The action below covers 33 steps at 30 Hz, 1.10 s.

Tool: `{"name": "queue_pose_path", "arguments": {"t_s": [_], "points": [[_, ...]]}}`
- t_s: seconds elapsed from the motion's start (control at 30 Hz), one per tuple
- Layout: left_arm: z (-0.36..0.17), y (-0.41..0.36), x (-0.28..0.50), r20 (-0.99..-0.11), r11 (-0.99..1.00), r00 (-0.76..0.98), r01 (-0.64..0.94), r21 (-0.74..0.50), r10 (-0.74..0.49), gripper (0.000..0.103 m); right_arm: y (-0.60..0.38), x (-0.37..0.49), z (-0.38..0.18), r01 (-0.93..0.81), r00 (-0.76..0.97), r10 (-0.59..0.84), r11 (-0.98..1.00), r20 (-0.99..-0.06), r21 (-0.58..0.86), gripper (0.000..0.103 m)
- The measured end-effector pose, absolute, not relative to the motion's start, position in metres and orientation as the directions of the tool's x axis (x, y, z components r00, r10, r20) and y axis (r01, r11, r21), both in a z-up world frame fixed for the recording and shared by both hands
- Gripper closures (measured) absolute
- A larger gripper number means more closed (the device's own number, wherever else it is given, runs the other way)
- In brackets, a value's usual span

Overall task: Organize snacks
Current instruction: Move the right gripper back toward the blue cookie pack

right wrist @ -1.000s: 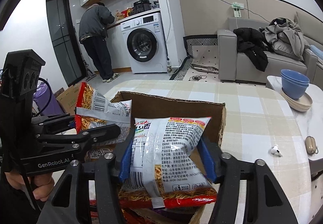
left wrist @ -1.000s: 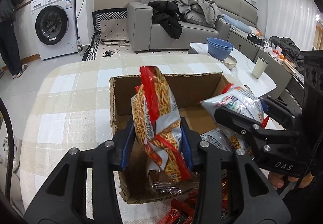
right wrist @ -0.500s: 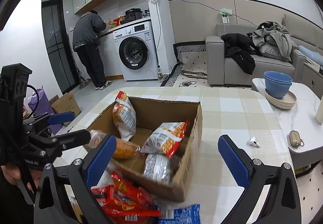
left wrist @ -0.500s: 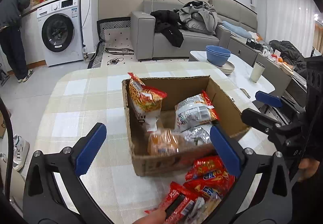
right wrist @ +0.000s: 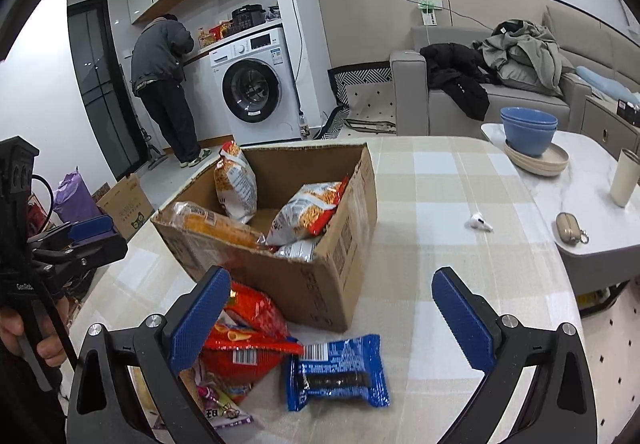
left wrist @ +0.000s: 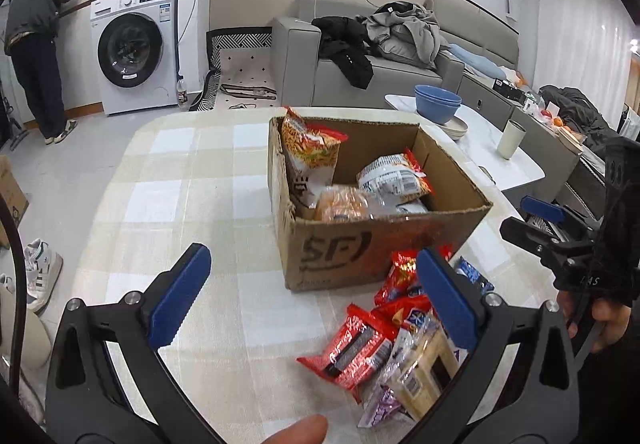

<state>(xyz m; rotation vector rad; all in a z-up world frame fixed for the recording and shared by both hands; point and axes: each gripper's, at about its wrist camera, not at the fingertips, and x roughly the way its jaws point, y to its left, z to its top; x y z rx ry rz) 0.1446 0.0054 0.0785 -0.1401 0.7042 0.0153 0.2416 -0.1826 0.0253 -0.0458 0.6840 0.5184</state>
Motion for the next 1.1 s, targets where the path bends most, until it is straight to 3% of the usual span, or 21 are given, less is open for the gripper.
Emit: {"name": "queue_pose_path", "arguments": {"t_s": [0.43, 1.1], "points": [[0.050, -0.005, 0.109, -0.649, 0.993, 0.760, -0.055, -0.103, -0.025, 0.001, -0.183, 0.224, -0.005, -0.503, 0.606, 0.404, 0.862, -0.686, 0.063, 0.001], [0.031, -0.013, 0.116, -0.715, 0.994, 0.694, 0.015, -0.109, -0.089, 0.001, -0.178, 0.239, -0.041, -0.487, 0.516, 0.333, 0.872, -0.789, 0.050, 0.001]]}}
